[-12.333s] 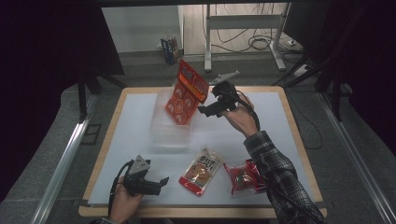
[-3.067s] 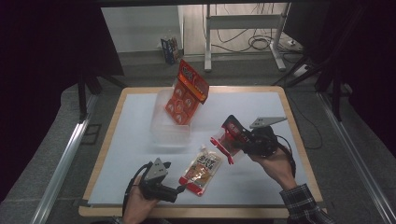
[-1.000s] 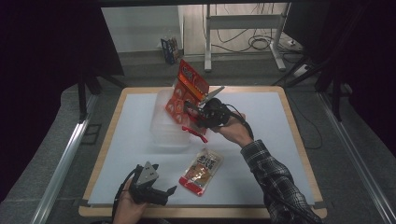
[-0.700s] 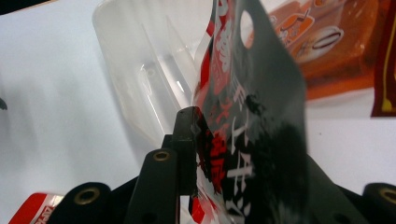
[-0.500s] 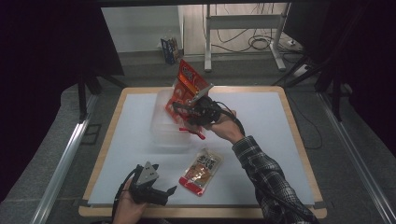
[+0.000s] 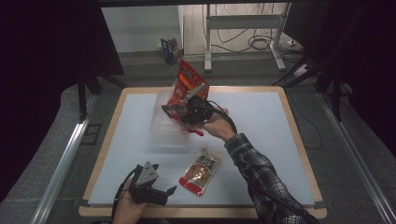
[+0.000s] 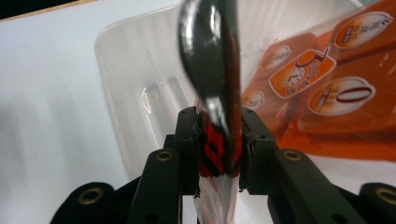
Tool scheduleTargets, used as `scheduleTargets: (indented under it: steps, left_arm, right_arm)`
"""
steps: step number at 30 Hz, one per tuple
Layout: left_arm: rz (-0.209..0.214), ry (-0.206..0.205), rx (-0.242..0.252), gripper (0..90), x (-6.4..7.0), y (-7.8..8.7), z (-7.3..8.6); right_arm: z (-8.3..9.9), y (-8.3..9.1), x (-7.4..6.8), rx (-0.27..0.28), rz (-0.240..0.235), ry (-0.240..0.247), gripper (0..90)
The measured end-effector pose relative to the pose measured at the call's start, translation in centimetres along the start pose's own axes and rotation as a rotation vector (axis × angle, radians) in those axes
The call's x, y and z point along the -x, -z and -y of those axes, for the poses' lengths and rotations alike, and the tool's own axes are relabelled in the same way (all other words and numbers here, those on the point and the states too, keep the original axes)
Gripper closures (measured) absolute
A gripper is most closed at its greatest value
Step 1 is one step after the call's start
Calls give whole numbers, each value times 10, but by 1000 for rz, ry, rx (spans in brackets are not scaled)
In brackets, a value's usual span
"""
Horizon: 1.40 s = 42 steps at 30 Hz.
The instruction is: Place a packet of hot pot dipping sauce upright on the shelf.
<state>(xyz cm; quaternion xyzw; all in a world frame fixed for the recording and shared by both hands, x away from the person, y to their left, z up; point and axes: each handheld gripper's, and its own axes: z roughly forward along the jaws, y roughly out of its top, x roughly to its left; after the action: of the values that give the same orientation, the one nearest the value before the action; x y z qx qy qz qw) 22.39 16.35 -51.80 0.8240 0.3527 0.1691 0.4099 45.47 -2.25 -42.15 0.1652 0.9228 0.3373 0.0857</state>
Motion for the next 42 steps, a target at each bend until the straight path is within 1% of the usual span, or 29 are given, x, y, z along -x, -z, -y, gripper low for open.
scheduleTargets:
  steps: [15, 19, 21, 22, 23, 26, 27, 29, 30, 32, 37, 42]
  left_arm:
    - [4, -7, -6, 13, 0, -1, 0]
    - [4, -9, -10, 13, 1, -1, 0]
    - [3, -11, -11, 14, 1, -1, 0]
    - [4, -13, -12, 14, 2, -1, 0]
    - [4, -14, -12, 14, 2, -1, 0]
    - [6, -13, -15, 14, 2, -2, 0]
    - [5, -15, -15, 14, 2, -2, 0]
    - [6, -16, -15, 14, 2, -2, 0]
    - [6, -17, -16, 14, 2, -2, 0]
    - [5, -17, -16, 14, 2, -2, 0]
    - [5, -19, -17, 14, 2, -2, 0]
    - [5, -20, -20, 14, 3, -3, 0]
  right_arm:
    - [-15, -15, -7, 36, -11, 22, 715]
    - [-14, -21, -7, 48, -25, 22, 715]
    - [-10, -27, -6, 32, -35, 18, 715]
    - [-8, -28, -5, 34, -37, 19, 714]
    - [-5, -29, -3, 48, -46, 11, 713]
    - [-6, -28, -1, 42, -61, 2, 700]
    - [-6, -28, -1, 39, -56, 4, 681]
    - [-8, -26, -3, 50, -32, 1, 575]
    - [-8, -25, -3, 46, -24, -3, 529]
    - [-8, -23, -4, 40, -15, -2, 495]
    - [-2, -13, -2, 41, -18, -11, 486]
    - [9, 4, 3, 39, -22, -32, 537]
